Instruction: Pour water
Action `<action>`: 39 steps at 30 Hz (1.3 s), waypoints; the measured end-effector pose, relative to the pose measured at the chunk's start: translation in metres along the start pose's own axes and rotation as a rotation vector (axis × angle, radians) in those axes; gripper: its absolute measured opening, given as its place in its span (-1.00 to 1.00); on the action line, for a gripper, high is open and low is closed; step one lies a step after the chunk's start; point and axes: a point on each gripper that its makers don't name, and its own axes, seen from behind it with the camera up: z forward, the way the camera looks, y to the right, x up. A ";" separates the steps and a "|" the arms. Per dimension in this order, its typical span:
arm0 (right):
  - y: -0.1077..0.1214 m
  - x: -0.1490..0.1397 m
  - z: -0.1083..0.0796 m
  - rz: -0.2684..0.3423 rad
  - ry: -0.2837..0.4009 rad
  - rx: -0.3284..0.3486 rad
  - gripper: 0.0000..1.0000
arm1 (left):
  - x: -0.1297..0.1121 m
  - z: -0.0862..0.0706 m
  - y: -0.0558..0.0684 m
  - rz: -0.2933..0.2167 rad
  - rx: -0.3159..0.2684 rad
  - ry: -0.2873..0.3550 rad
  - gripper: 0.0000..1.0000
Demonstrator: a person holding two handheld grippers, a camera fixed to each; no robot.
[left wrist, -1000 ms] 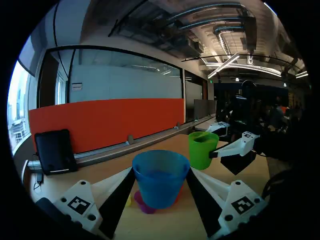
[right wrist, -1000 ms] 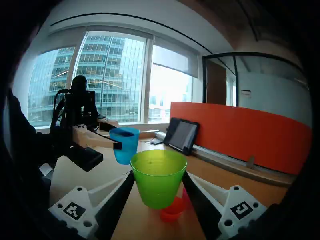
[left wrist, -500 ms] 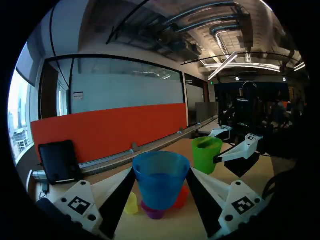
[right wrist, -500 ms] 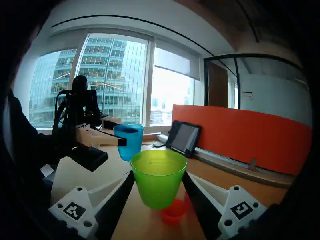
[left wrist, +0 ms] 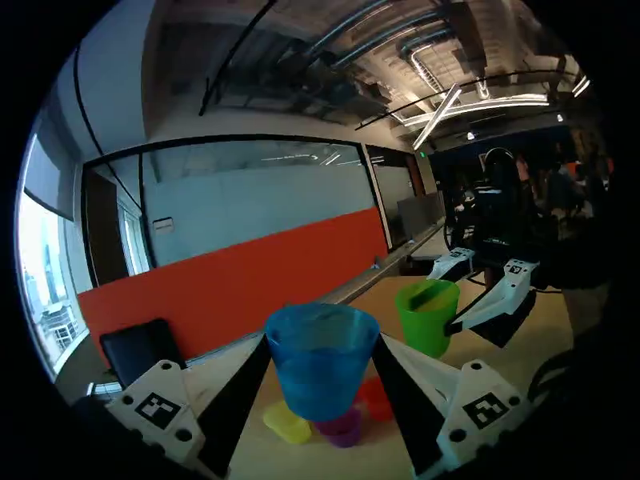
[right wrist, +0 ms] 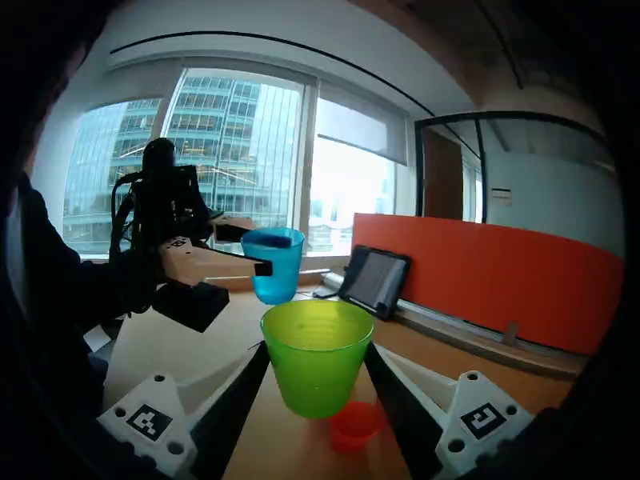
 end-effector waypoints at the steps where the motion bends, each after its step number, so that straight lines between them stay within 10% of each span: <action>1: 0.000 0.001 0.000 0.000 0.002 0.001 0.78 | 0.002 0.000 0.000 0.011 0.003 0.002 0.72; 39: -0.030 -0.005 0.023 0.016 0.024 0.070 0.77 | 0.057 0.001 -0.002 0.487 0.073 0.022 0.72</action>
